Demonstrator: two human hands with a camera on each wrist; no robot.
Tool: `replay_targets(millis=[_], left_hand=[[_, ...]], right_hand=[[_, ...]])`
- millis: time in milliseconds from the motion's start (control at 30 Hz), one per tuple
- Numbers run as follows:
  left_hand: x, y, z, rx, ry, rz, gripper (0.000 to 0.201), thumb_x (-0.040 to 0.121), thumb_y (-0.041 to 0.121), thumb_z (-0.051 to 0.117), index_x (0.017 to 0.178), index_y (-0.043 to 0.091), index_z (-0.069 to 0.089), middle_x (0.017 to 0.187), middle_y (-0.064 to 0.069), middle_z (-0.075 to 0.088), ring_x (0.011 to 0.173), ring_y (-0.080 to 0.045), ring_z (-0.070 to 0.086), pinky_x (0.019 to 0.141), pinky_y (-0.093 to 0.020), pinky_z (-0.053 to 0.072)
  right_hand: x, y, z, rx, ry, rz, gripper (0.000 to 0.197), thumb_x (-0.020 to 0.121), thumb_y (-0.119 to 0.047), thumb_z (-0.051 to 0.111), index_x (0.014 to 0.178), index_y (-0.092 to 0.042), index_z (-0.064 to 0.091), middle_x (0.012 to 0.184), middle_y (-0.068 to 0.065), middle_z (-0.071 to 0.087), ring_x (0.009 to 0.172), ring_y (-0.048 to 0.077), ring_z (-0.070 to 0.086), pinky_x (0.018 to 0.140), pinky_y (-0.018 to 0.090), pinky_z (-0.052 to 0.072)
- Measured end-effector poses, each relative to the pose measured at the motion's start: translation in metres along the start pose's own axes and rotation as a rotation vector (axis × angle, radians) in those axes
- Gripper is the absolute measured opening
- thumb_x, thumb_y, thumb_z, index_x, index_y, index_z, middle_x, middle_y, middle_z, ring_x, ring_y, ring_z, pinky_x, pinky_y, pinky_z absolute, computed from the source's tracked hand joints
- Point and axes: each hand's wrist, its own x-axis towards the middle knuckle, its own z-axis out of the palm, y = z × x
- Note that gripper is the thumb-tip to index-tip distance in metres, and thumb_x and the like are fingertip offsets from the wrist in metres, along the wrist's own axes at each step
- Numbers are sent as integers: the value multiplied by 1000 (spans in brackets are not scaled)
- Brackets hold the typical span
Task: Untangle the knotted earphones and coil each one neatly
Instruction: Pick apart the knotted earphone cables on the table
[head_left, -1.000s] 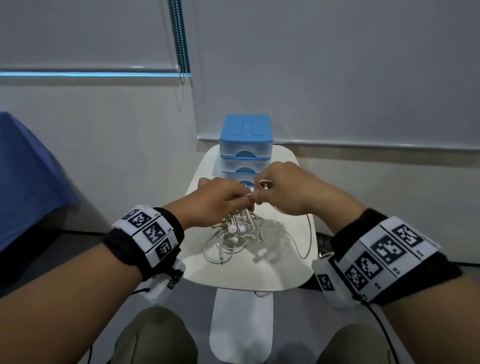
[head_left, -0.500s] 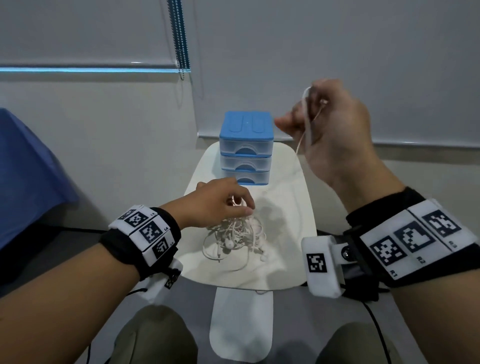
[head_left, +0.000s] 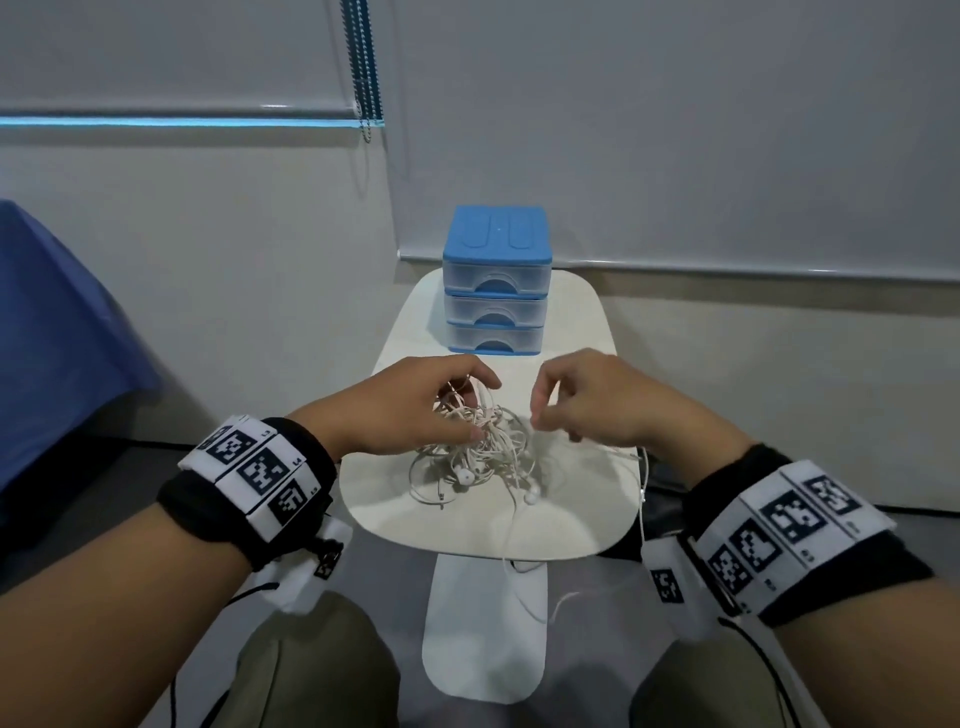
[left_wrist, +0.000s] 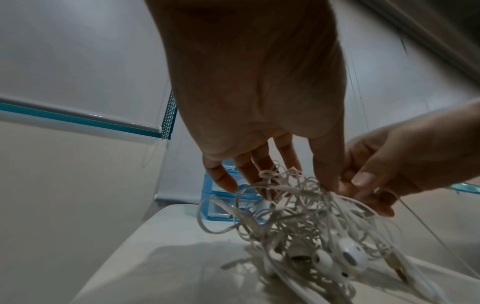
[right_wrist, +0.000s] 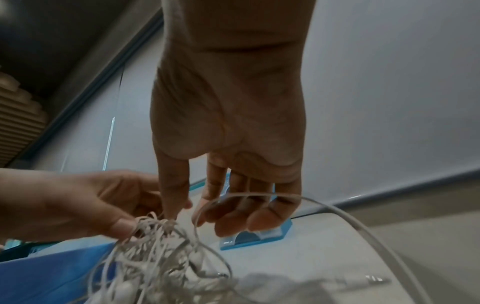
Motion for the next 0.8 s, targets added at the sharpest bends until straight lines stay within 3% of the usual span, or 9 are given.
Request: replay_targets(millis=[133,300,433,567,700,800], left_hand=[[-2,-2,3,-14,42,12,45,87,27,82,124,38,59,107,8,67,96,-9,63,85,-19,49],[-1,-3,5,-1,35,8,46,88,23,80,125,39,57,107,9,67,100,-11,62,85,-21,48],[0,-5,3,9,42,-14,45,88,22,79,123,40,57,107,11,66,99,-9,62,87,-24,50],[3,-5,3,26,47,-22,44,89,24,79,123,40,57,106,12,66,98,-5,60,85,-21,47],[6,-5,3,55,38,-31,42,89,25,78,123,40,57,107,11,65,99,-10,61,84,-23,48],[8,-2,5,104,22,-37,40,90,30,77,123,39,57,108,12,64,98,-9,61,79,-21,45]], right_hand=[[-3,-1,24,35,-27,-39,23,77,-37,86,84,-20,72,79,-5,69,72,11,61,69,28,47],[1,2,38,-37,11,-79,11,83,-16,80,77,-15,71,80,-1,71,71,11,58,68,27,46],[-1,5,26,41,39,-37,10,87,-13,76,78,-17,73,82,-1,73,68,7,56,62,15,42],[-2,8,21,196,26,47,13,93,-14,66,80,-15,69,81,0,68,74,12,59,67,23,44],[0,7,20,351,22,79,17,96,-12,58,81,-18,64,89,3,68,82,15,61,70,30,47],[-2,8,21,329,-2,74,3,96,-13,62,97,-16,64,93,3,67,83,17,62,74,33,52]])
